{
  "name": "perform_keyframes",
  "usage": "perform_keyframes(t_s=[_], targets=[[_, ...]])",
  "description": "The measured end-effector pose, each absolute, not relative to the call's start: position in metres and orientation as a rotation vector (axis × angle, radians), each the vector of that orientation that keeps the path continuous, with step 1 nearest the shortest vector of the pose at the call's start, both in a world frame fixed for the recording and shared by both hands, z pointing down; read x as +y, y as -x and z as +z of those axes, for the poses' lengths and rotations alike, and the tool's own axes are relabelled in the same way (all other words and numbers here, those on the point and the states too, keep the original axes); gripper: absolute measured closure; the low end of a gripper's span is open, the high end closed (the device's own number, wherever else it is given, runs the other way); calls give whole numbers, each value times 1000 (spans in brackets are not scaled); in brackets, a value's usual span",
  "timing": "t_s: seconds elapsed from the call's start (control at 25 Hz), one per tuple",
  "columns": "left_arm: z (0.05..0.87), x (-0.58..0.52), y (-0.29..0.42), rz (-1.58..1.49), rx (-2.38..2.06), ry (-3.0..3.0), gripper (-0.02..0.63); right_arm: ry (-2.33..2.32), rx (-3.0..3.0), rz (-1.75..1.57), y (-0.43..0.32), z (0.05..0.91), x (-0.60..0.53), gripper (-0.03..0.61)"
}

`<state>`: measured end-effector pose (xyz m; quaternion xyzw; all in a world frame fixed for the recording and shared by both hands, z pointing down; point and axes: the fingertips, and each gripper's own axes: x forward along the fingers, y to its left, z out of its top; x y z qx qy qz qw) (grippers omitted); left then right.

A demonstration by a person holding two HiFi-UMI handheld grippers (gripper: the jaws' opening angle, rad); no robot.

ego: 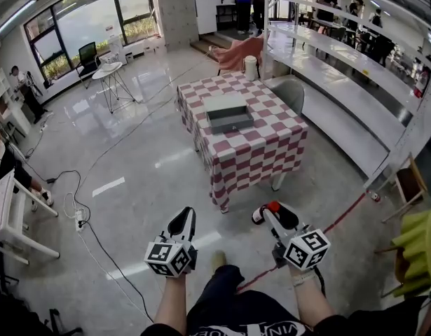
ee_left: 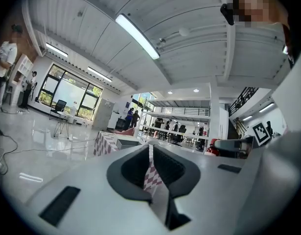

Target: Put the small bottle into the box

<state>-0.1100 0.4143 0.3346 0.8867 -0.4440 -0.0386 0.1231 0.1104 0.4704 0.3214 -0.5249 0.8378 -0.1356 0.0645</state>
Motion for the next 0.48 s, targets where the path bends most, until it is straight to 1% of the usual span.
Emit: perform_keyframes(t_s=[0.48], targets=[[341,370,87,-121,-1251,-2587,584,1625,2528,-410,-130,333,433,437]])
